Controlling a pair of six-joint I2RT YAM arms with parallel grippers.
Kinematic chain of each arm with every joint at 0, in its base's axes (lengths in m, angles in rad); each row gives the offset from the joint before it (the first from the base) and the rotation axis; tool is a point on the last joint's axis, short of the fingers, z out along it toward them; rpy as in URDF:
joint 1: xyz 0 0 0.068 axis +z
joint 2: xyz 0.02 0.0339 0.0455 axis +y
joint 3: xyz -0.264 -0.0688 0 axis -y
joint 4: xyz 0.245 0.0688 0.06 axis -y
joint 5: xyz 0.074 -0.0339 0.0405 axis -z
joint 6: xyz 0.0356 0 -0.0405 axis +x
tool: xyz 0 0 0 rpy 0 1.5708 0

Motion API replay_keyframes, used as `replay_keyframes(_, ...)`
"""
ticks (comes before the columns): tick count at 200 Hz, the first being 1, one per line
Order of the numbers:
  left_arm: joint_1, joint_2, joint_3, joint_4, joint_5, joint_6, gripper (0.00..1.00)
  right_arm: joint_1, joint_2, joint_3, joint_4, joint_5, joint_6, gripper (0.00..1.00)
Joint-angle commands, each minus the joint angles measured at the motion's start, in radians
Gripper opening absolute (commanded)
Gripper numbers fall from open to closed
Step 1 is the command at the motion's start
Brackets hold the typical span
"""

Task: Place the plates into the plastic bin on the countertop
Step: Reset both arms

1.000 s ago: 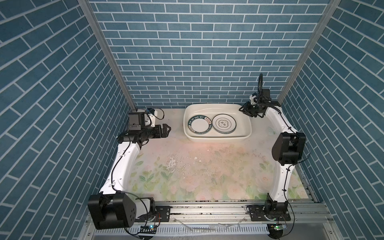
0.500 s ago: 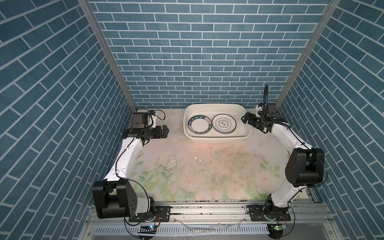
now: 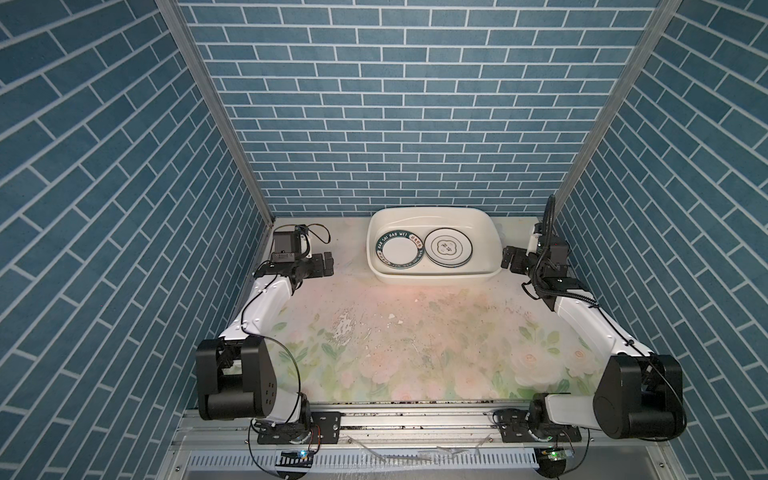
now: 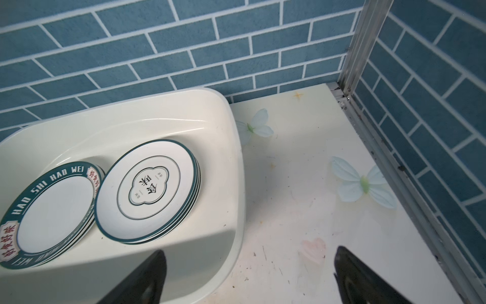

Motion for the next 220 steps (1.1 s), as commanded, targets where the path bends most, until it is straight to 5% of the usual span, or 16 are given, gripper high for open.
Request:
replay_keyframes(1,-0.002,-0.004,-0.074,0.212,-0.064,-0.017,1.0,-0.004,-0.059,-0.105,0.112,0.081,-0.092,0.99)
replay_keyframes(32,-0.002,-0.009,-0.187,0.43,-0.064,0.016,0.99,-0.02,-0.064,-0.198,0.269,0.209,-0.113,0.99)
replay_keyframes(87,0.0,-0.007,-0.413,0.797,-0.009,0.082,1.0,-0.078,-0.046,-0.305,0.442,0.19,-0.147,0.99)
replay_keyframes(188,0.013,-0.103,-0.567,0.985,0.087,0.042,1.0,-0.131,-0.062,-0.55,0.836,0.203,-0.167,0.99)
replay_keyframes(220,0.018,-0.141,-0.55,0.859,-0.077,0.027,1.0,-0.152,-0.05,-0.517,0.807,0.211,-0.183,0.99)
